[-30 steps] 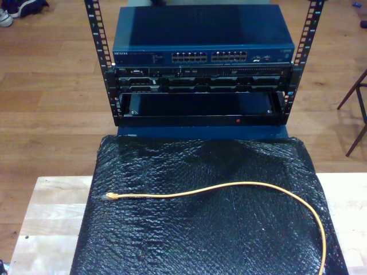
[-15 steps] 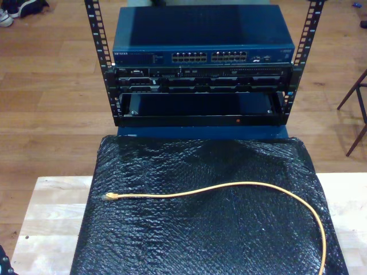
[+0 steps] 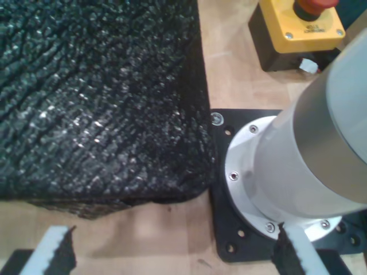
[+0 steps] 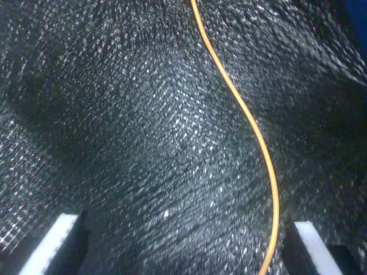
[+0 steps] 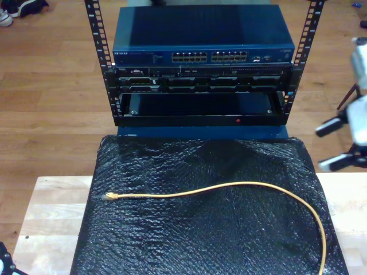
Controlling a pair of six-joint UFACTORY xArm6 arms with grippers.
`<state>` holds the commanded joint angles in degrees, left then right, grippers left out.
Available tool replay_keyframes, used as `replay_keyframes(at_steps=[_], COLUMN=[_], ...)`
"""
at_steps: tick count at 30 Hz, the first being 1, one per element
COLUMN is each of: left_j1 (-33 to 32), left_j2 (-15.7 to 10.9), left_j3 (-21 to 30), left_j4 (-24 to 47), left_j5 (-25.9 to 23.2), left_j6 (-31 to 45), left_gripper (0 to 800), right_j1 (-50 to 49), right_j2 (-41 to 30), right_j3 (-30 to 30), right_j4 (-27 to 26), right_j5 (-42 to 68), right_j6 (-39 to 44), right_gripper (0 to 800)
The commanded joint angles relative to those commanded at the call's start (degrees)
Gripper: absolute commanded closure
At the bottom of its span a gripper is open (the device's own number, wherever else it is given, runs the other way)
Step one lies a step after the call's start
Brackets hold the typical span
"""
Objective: Grab the cable and plug it in
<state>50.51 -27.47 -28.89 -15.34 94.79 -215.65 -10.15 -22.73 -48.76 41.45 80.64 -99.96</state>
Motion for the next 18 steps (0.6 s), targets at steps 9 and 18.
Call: replay_keyframes(at_steps=[9,18], left_j1=[-0.35,-0.7], left_j2=[0.88,0.88], left_j3=[0.0,-0.09], left_j4=[-0.09,-2.11], left_j5=[-0.44,-0.26], left_j6=[-3.43,-3.52], left_gripper=[0,0], right_j1=[13.71,23.47], right_j2=[2.9,8.97], right_j3=[-0.09,-0.97], right_j4=[-3.78,-7.03], right_j5=[-6.42,-15.21], right_j6=[6.86,9.67], right_gripper=[7,8])
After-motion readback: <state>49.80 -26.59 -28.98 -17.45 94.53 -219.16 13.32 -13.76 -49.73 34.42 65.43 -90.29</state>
